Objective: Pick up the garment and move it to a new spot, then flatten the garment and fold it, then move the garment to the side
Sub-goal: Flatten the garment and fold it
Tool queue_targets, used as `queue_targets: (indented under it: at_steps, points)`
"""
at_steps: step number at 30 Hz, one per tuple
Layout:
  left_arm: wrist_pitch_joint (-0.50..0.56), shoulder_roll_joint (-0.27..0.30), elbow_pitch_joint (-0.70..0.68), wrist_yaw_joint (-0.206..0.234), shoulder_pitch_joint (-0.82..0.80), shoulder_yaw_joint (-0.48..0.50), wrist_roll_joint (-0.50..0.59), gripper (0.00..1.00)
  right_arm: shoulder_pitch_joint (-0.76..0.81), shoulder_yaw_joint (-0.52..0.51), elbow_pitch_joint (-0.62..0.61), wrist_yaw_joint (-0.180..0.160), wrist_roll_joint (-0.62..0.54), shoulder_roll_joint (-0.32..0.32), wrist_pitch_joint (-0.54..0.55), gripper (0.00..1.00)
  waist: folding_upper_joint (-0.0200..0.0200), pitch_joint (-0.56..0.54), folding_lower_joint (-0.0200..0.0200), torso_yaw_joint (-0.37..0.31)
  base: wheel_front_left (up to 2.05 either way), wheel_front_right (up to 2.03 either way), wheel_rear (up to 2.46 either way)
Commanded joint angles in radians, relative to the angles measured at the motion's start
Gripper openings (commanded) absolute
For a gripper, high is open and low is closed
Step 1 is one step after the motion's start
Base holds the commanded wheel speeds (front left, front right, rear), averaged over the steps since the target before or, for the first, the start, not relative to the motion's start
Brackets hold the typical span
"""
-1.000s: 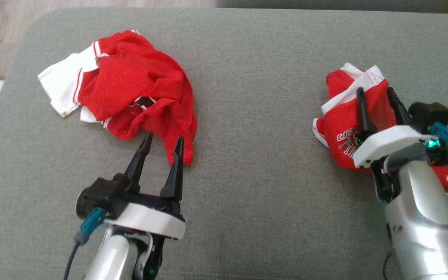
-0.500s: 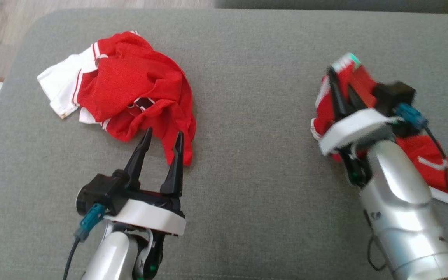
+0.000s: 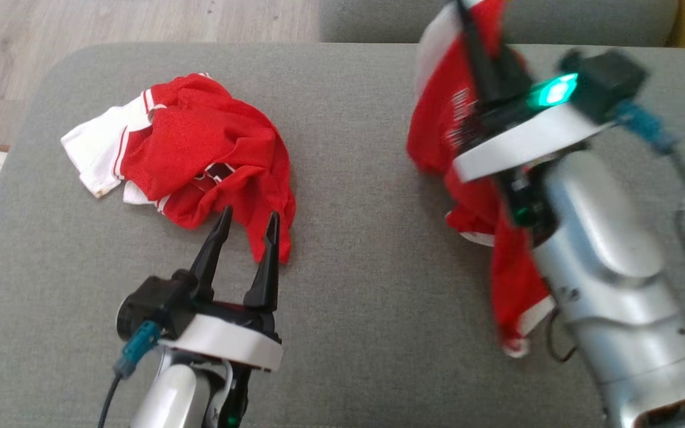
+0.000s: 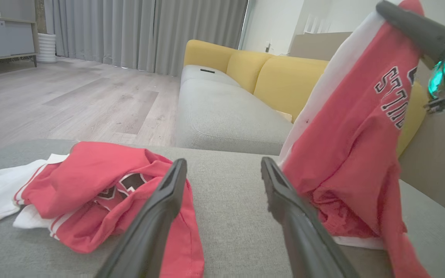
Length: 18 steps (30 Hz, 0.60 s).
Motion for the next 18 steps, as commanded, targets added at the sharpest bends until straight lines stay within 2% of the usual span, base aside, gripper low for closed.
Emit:
queue_targets:
  at_steps: [1,6,10,14,15,16,18]
  points:
    - [-0.005,0.002,-0.036,-0.001,-0.014,0.035,0.003,1.00,-0.018,-0.027,-0.032,-0.001,-0.017,0.000,0.006,0.00,-0.0001,0.004,0.0000,-0.003,0.00,0.00,0.00]
    - [-0.005,0.002,-0.044,-0.003,-0.017,0.035,0.009,1.00,-0.002,-0.219,-0.026,-0.001,-0.090,-0.065,0.041,0.00,-0.0001,0.031,0.0000,-0.016,0.00,0.00,0.00]
    - [-0.005,0.002,-0.049,-0.007,-0.035,0.031,0.010,1.00,-0.016,-0.344,0.024,-0.001,-0.133,-0.166,0.084,0.00,-0.0001,0.061,0.0000,-0.024,0.00,0.00,0.00]
    - [-0.005,0.002,-0.049,-0.010,-0.056,0.026,0.010,1.00,-0.072,-0.425,0.134,-0.001,-0.176,-0.263,0.108,0.00,-0.0001,0.089,0.0000,-0.025,0.00,0.00,0.00]
    - [-0.005,0.002,-0.048,-0.011,-0.060,0.025,0.009,1.00,-0.091,-0.435,0.166,-0.001,-0.195,-0.286,0.108,0.67,-0.0001,0.096,0.0000,-0.026,0.00,0.00,0.00]
    - [-0.005,0.002,-0.045,-0.012,-0.064,0.023,0.009,1.00,-0.110,-0.444,0.200,-0.001,-0.218,-0.305,0.106,1.00,-0.0001,0.101,0.0000,-0.025,0.00,0.00,0.00]
    - [-0.005,0.002,-0.041,-0.014,-0.069,0.019,0.009,1.00,-0.142,-0.449,0.268,-0.001,-0.254,-0.321,0.110,1.00,-0.0001,0.104,0.0000,-0.026,0.00,0.00,0.00]
